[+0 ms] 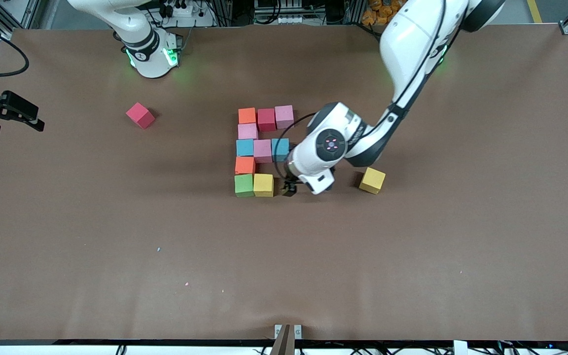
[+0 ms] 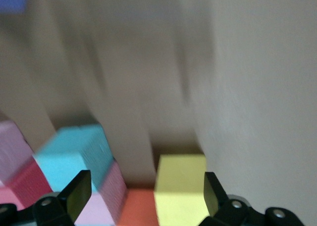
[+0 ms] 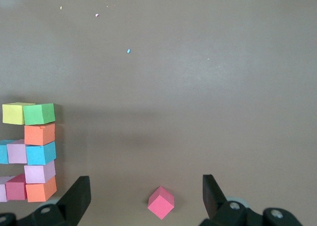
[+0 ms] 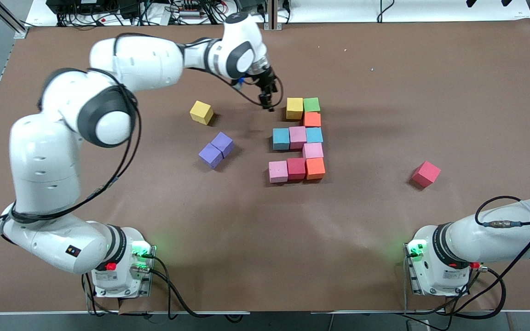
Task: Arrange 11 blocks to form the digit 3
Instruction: 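Move the left gripper to the second yellow cube, then grasp the second yellow cube with the left gripper and lift it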
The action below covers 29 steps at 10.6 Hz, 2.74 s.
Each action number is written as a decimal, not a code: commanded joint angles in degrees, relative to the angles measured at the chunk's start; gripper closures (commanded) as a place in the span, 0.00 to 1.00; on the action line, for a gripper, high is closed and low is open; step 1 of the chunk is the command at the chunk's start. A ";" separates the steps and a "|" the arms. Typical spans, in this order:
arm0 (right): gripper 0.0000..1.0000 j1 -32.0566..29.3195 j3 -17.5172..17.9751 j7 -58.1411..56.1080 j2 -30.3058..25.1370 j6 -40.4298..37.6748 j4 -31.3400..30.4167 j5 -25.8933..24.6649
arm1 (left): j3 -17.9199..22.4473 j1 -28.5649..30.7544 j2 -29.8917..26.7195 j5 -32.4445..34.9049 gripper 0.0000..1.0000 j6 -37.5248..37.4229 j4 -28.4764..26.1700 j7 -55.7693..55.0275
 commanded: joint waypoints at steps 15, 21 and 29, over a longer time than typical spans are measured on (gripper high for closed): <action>0.00 -2.15 1.18 -0.48 0.43 -1.38 0.75 0.95 | -0.42 22.72 -18.89 9.12 0.00 6.85 -30.53 42.21; 0.00 -1.80 1.09 -0.57 0.43 -1.38 0.75 0.86 | -0.42 21.85 -16.51 5.42 0.00 12.05 -31.50 34.73; 0.00 -1.71 1.09 -0.48 0.43 -1.38 0.66 0.95 | -0.34 19.74 -15.28 5.42 0.00 17.15 -33.26 31.74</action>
